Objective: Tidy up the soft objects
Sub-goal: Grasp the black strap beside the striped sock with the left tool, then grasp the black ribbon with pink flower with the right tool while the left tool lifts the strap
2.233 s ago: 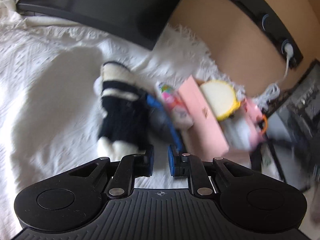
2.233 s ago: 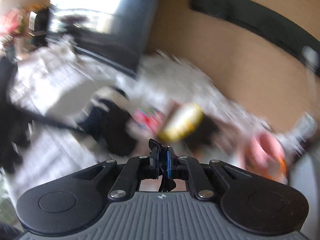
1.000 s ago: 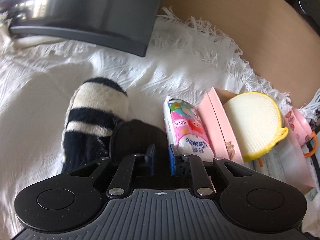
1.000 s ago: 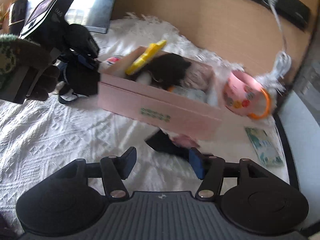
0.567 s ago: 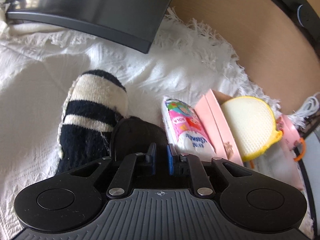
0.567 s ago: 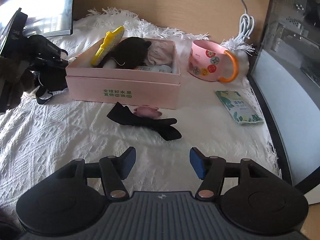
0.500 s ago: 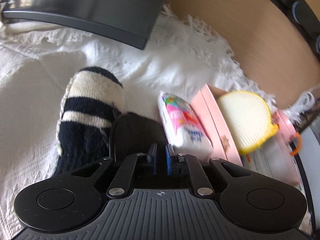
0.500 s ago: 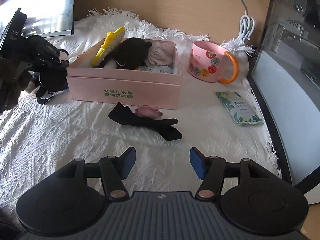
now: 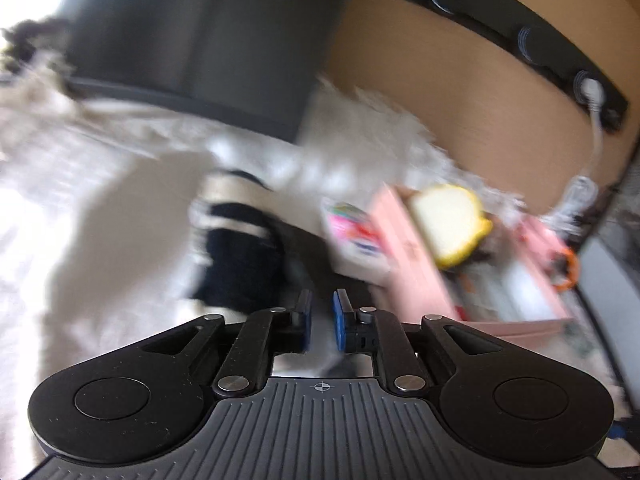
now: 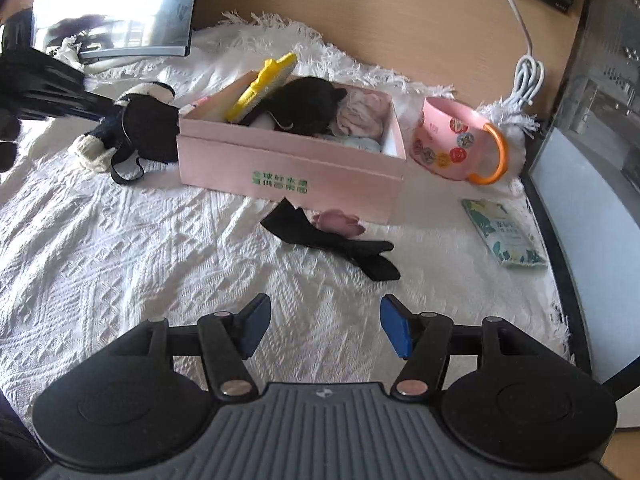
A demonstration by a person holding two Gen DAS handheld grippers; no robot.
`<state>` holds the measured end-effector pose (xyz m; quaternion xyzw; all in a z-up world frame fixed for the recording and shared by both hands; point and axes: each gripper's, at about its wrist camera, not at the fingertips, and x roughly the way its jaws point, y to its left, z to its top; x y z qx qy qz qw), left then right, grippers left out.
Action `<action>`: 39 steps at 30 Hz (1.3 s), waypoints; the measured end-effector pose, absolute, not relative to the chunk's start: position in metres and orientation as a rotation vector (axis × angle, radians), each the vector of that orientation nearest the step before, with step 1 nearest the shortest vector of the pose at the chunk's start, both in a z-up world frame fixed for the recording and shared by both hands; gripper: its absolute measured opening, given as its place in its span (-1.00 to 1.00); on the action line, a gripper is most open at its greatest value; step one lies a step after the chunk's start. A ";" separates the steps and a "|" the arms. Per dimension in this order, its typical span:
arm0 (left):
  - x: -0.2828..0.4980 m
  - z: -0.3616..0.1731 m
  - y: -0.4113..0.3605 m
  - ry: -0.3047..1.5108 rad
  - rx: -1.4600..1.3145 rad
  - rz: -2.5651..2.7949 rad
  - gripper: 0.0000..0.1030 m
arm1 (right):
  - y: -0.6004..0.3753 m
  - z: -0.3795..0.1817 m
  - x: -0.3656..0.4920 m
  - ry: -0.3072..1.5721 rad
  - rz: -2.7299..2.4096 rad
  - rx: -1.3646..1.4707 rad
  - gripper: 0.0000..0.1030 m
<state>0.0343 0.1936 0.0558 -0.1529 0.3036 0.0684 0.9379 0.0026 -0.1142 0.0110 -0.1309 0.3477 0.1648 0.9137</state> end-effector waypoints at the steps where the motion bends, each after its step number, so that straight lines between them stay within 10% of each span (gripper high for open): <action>1: 0.032 0.057 0.195 0.626 -0.322 0.168 -0.71 | -0.114 0.010 0.003 0.720 0.338 -0.269 0.19; 16: 0.115 0.024 0.199 0.745 -0.427 0.226 -0.47 | -0.122 -0.003 -0.001 0.774 0.321 -0.270 0.20; 39: 0.126 0.011 0.203 0.723 -0.507 0.146 -0.46 | -0.138 -0.016 0.015 0.864 0.333 -0.125 1.00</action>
